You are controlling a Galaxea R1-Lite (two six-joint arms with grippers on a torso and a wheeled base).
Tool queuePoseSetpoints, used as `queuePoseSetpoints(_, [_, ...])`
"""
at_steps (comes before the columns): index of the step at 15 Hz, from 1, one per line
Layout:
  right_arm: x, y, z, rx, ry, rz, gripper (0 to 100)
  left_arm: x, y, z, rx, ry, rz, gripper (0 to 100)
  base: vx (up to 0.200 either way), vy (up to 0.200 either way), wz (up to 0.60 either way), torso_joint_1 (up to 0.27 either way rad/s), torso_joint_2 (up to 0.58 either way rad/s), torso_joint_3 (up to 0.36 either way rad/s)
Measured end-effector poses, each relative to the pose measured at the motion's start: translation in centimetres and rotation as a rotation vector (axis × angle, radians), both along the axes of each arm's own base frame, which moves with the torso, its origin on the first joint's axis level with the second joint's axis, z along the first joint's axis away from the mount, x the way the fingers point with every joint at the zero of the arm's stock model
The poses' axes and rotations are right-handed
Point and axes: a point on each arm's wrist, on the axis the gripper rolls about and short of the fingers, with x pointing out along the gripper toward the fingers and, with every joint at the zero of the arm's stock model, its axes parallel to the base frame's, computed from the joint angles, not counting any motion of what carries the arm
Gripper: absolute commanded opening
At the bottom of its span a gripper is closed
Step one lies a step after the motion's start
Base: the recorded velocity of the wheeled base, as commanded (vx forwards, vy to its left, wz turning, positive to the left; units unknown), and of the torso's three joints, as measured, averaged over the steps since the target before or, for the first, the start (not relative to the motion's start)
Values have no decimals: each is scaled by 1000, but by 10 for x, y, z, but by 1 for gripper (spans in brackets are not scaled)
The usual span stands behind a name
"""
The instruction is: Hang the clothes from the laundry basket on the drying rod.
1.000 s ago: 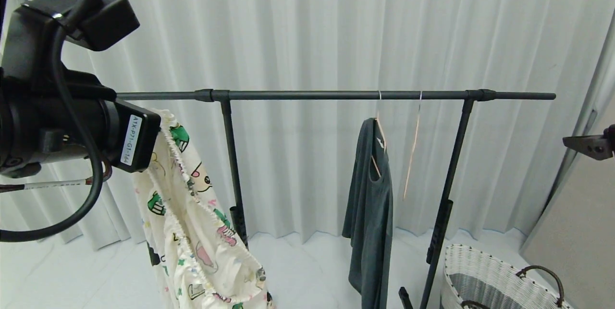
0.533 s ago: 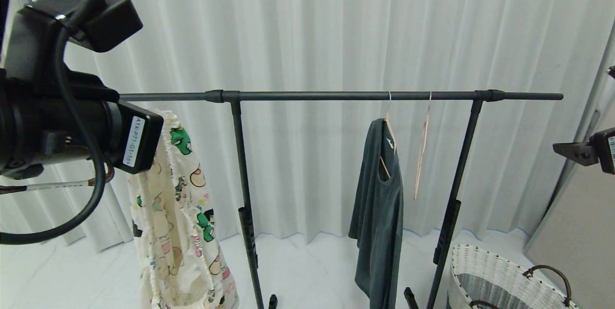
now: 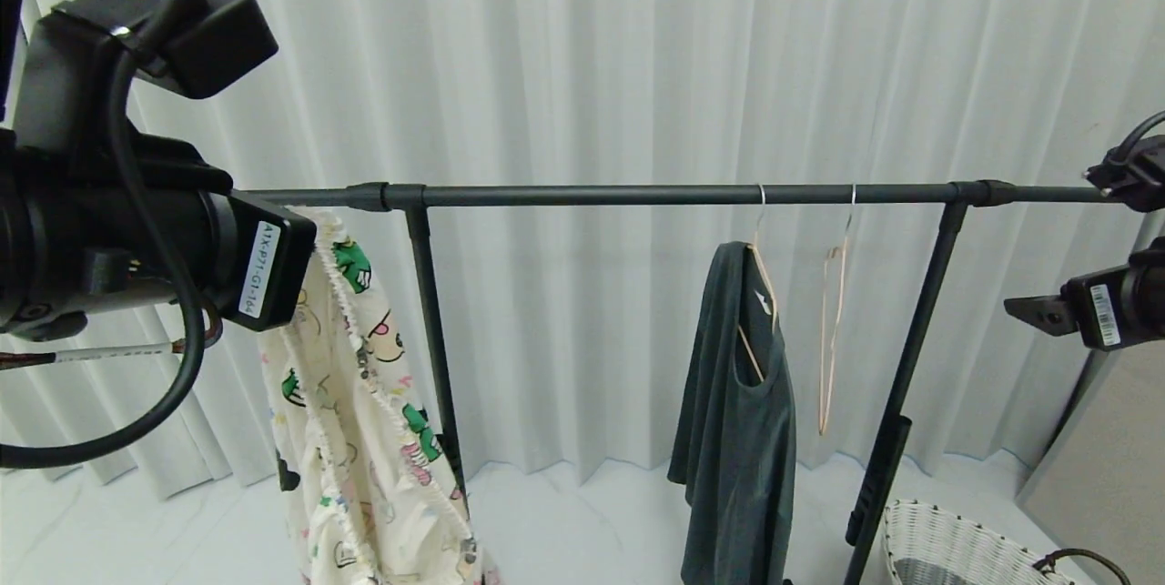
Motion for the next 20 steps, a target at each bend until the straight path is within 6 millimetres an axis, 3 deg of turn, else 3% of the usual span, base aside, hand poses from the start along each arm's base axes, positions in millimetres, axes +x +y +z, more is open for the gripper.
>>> queuePoseSetpoints(3, [10, 8, -10, 62, 35, -15, 100, -1, 0, 0, -3, -1, 2, 0, 200, 0, 0, 6, 4, 2])
queuePoseSetpoints(8, [22, 45, -27, 194, 98, 10, 100, -1, 0, -6, -4, 3, 2, 0, 0, 0, 0, 0, 0, 0])
queuePoseSetpoints(11, [34, 61, -42, 182, 134, -18, 100, -2, 1, -8, -17, -21, 3, 0, 0, 0, 0, 0, 0, 0])
queuePoseSetpoints(14, [52, 69, -63, 187, 159, -111, 100, -4, 3, -10, -13, -18, 2, 0, 0, 0, 0, 0, 0, 0])
queuePoseSetpoints(20, [54, 68, -82, 166, 226, -149, 100, -8, 5, -12, -11, -16, 3, 0, 0, 0, 0, 0, 0, 0])
